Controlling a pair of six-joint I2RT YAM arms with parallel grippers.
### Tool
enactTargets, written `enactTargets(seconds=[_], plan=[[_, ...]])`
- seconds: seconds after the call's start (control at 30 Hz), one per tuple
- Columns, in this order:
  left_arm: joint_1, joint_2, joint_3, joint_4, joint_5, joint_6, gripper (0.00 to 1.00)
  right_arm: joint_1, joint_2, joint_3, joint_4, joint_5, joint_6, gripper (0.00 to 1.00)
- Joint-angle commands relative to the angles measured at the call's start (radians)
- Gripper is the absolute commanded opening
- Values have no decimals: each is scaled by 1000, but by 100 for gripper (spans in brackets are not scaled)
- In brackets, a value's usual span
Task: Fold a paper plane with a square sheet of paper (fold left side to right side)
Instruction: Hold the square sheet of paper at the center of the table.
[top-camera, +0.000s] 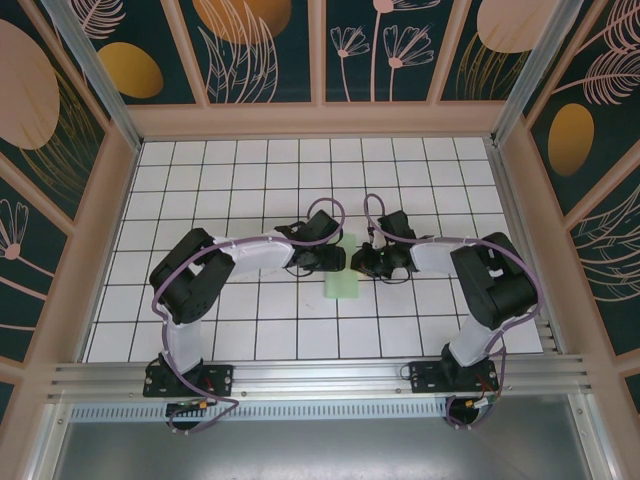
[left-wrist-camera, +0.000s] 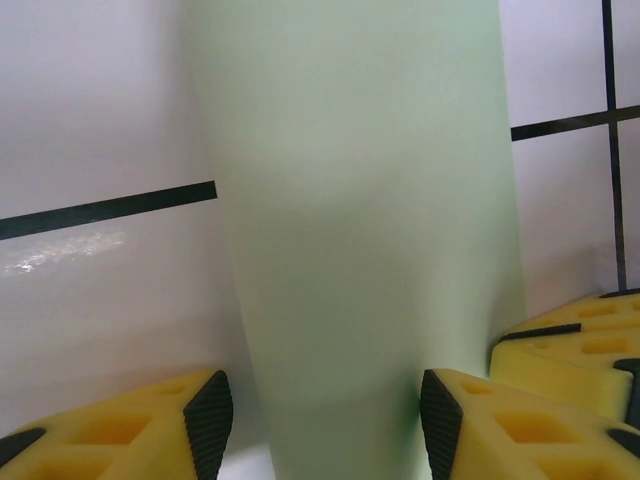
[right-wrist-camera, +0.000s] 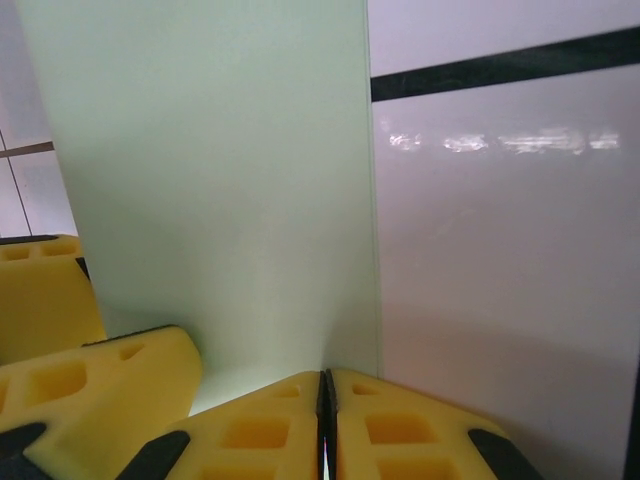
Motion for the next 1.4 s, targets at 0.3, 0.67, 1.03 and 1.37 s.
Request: enactTargets(seconds=[0.3, 0.67, 1.03, 1.37], plan=[[20, -259, -121, 56, -23, 1, 59, 7, 66, 0, -88, 72, -36, 14], [19, -164, -136, 240, 171, -34, 45, 7, 65, 5, -94, 73, -42, 14], [20, -78, -157, 228, 129, -41, 43, 6, 62, 4, -109, 84, -50, 14], [19, -49, -195, 221, 85, -41, 42, 6, 60, -1, -128, 100, -68, 14]])
